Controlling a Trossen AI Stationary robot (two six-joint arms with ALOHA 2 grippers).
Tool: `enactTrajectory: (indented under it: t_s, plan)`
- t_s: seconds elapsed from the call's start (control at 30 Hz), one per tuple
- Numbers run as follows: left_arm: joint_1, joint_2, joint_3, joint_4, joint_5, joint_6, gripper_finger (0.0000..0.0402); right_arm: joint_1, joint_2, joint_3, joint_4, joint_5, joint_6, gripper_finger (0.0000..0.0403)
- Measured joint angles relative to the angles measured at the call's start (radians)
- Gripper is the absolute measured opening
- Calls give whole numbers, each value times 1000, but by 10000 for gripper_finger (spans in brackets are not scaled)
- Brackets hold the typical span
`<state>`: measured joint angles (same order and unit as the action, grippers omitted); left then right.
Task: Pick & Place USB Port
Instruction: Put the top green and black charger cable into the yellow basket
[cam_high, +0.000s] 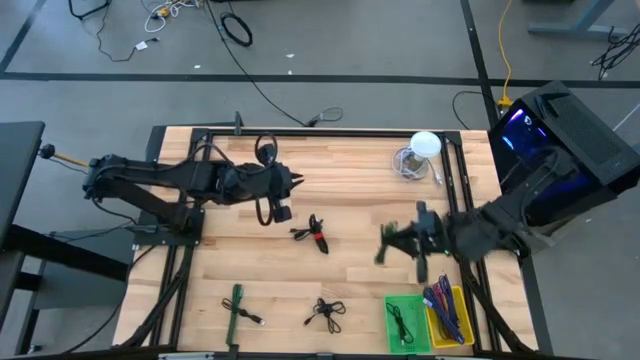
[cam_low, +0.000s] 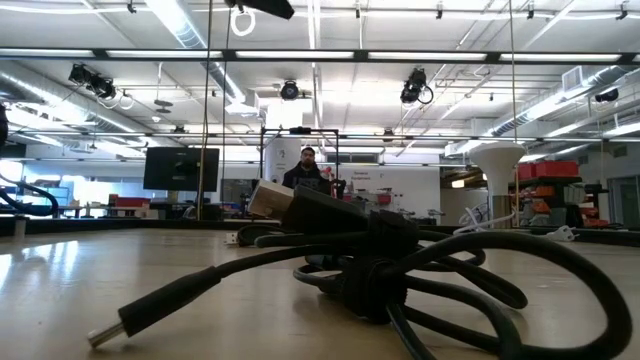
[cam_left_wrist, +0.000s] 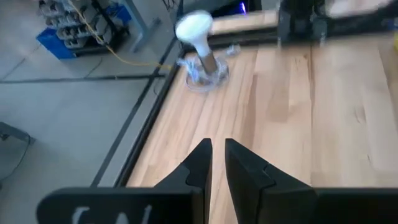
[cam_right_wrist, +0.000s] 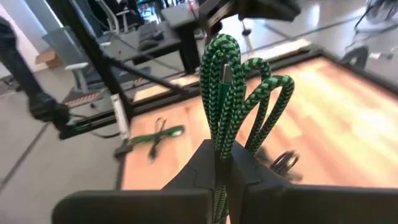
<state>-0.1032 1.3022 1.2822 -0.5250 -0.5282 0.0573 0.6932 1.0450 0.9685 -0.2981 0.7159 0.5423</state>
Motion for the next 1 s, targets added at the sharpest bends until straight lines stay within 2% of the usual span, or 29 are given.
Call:
enactTrajectory:
  t_s: [0.17,0.3,0.47,0.6,0.7,0.83,1.0]
  plan:
    - [0,1,-1,-29,-1,-27,48,170,0,15,-181,130,302,7]
    - [1,1,-1,-28,-12,-28,48,249,0,15,-258,148,497,7]
    - [11,1,-1,-44,-13,-67,48,347,5,15,-242,63,594,6]
    - [13,1,-1,-59,-10,-99,48,440,5,15,-243,56,655,6]
    - [12,1,-1,-63,-10,-108,48,509,6,15,-269,25,720,6]
    - [13,1,-1,-72,-10,-126,48,579,26,15,-332,-70,834,6]
    - [12,1,-1,-72,-10,-130,48,625,56,15,-432,-89,1019,6]
